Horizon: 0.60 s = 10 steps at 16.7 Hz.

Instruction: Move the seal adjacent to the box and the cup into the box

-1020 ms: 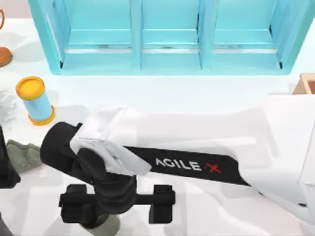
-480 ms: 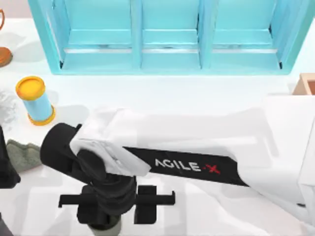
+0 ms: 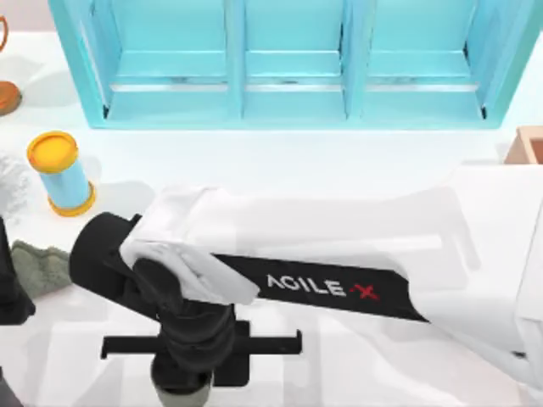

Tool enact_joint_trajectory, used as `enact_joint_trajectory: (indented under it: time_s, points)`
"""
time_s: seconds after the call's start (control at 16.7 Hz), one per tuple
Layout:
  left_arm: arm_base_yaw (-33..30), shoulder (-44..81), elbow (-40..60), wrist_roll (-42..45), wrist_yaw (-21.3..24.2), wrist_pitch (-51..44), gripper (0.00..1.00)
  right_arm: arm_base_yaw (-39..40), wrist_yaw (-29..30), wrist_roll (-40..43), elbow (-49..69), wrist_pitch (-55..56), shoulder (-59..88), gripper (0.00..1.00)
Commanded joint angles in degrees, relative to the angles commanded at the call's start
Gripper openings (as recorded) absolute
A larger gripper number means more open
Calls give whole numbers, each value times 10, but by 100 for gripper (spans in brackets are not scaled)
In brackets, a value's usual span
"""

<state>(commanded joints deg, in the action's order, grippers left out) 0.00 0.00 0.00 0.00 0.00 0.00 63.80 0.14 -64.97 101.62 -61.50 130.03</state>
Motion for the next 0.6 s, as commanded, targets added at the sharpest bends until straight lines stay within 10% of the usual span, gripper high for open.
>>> enact_joint_trajectory:
  time_s: [0.6]
  points:
    - [0, 0, 0, 0, 0, 0, 100, -25, 0, 20, -38, -32, -69, 0]
